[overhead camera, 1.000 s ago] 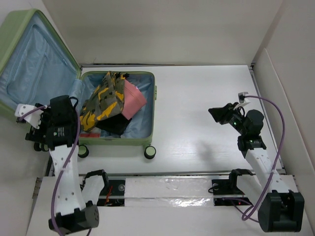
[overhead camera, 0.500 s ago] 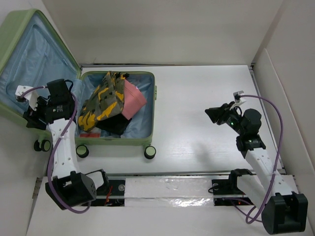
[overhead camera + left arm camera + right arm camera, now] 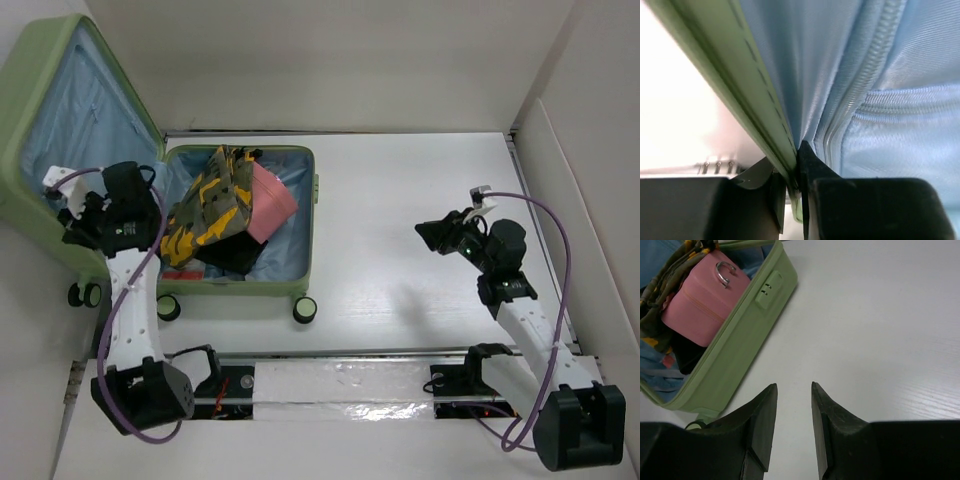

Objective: Pack the luggage

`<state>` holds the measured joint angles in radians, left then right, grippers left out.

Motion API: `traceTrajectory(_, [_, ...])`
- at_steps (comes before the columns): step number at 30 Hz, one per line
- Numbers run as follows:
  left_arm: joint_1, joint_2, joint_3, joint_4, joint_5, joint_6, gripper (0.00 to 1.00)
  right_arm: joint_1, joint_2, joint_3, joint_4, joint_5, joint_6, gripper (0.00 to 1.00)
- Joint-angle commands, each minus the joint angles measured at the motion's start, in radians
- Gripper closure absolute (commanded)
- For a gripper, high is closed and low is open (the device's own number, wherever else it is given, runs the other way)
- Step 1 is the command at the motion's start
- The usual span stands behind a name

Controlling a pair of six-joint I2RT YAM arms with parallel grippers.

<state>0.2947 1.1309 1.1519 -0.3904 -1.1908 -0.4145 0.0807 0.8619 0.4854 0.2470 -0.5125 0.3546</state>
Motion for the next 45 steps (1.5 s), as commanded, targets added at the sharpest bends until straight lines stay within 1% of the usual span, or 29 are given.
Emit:
traceTrajectory(1, [-0.179,-0.081,-0.073,0.247,-0.016,0.214,1.00,0.024,0.005,0.047,0.031,0.015,-0.016,0.61])
traceTrajectory(2, [-0.298,-0.117,-0.114,0.284,-0.030,0.303,1.00,0.024,0.008,0.047,0.031,0.022,-0.016,0.61])
traceTrajectory(5, [-0.516,-0.146,-0.193,0.430,-0.117,0.472,1.00,0.033,0.020,0.048,0.031,0.032,-0.019,0.61])
traceTrajectory(6, [-0.669,-0.151,-0.207,0.470,-0.153,0.558,1.00,0.033,0.025,0.048,0.031,0.045,-0.020,0.61])
traceTrajectory(9, [-0.927,-0.137,-0.241,0.457,-0.257,0.629,1.00,0.042,0.051,0.047,0.035,0.066,-0.023,0.60])
traceTrajectory(10, [-1.100,-0.131,-0.253,0.476,-0.301,0.641,1.00,0.042,0.067,0.048,0.038,0.069,-0.025,0.61])
traceTrajectory(13, [-1.394,-0.083,-0.285,0.493,-0.467,0.637,1.00,0.051,0.084,0.051,0.038,0.075,-0.026,0.60])
traceTrajectory(14, [-1.559,-0.063,-0.300,0.530,-0.498,0.699,1.00,0.051,0.089,0.051,0.041,0.078,-0.026,0.60])
traceTrajectory(15, [-1.626,-0.034,-0.302,0.560,-0.500,0.729,1.00,0.051,0.091,0.051,0.040,0.083,-0.028,0.60])
traceTrajectory(17, [-1.754,-0.019,-0.328,0.781,-0.501,0.842,1.00,0.062,0.088,0.053,0.034,0.095,-0.031,0.60])
traceTrajectory(18, [-1.781,-0.016,-0.342,0.906,-0.503,1.005,0.75,0.062,0.086,0.053,0.031,0.101,-0.034,0.59])
traceTrajectory(19, [-1.808,-0.017,-0.359,1.187,-0.503,1.099,0.62,0.062,0.083,0.053,0.026,0.109,-0.035,0.59])
traceTrajectory(21, [-1.855,-0.031,-0.367,1.358,-0.503,1.235,0.47,0.062,0.071,0.056,0.015,0.118,-0.040,0.58])
traceTrajectory(24, [-1.873,-0.066,-0.321,1.388,-0.497,1.179,0.49,0.062,0.046,0.050,0.006,0.149,-0.043,0.58])
traceTrajectory(26, [-1.873,-0.085,-0.253,1.195,-0.497,1.050,0.49,0.062,0.045,0.048,0.003,0.163,-0.043,0.58])
traceTrajectory(27, [-1.873,-0.107,-0.227,1.089,-0.495,0.878,0.49,0.062,0.046,0.048,0.003,0.166,-0.042,0.58])
traceTrajectory(28, [-1.873,-0.120,-0.201,0.909,-0.495,0.799,0.49,0.062,0.054,0.048,0.003,0.169,-0.042,0.58])
traceTrajectory(30, [-1.884,-0.172,-0.161,0.785,-0.481,0.630,0.49,0.062,0.060,0.051,0.000,0.175,-0.042,0.58])
traceTrajectory(34, [-1.884,-0.264,-0.185,0.782,-0.354,0.612,0.36,0.062,0.049,0.048,-0.006,0.204,-0.039,0.58])
traceTrajectory(36, [-1.884,-0.272,-0.159,0.783,-0.410,0.594,0.40,0.062,0.032,0.042,-0.006,0.215,-0.039,0.64])
traceTrajectory(37, [-1.875,-0.278,-0.147,0.786,-0.423,0.588,0.45,0.062,0.029,0.041,-0.005,0.226,-0.040,0.72])
traceTrajectory(38, [-1.860,-0.287,-0.129,0.788,-0.428,0.582,0.50,0.062,0.023,0.035,0.001,0.226,-0.042,0.85])
traceTrajectory(39, [-1.837,-0.322,-0.126,0.786,-0.447,0.560,0.64,0.062,0.017,0.035,0.008,0.224,-0.042,0.93])
traceTrajectory(40, [-1.836,-0.351,-0.126,0.756,-0.452,0.534,0.70,0.073,0.022,0.036,0.006,0.230,-0.043,0.99])
traceTrajectory(41, [-1.826,-0.385,-0.127,0.702,-0.452,0.472,0.75,0.073,0.025,0.038,0.000,0.233,-0.046,1.00])
traceTrajectory(42, [-1.826,-0.470,-0.126,0.609,-0.445,0.222,0.81,0.073,0.031,0.047,-0.008,0.235,-0.048,1.00])
traceTrajectory(43, [-1.826,-0.515,-0.130,0.440,-0.417,0.104,0.83,0.073,0.028,0.047,-0.020,0.239,-0.049,1.00])
traceTrajectory(44, [-1.826,-0.548,-0.202,0.488,-0.402,0.083,0.84,0.073,0.023,0.047,-0.020,0.246,-0.049,1.00])
traceTrajectory(45, [-1.826,-0.575,-0.257,0.647,-0.411,0.344,0.85,0.073,0.016,0.036,-0.015,0.253,-0.046,1.00])
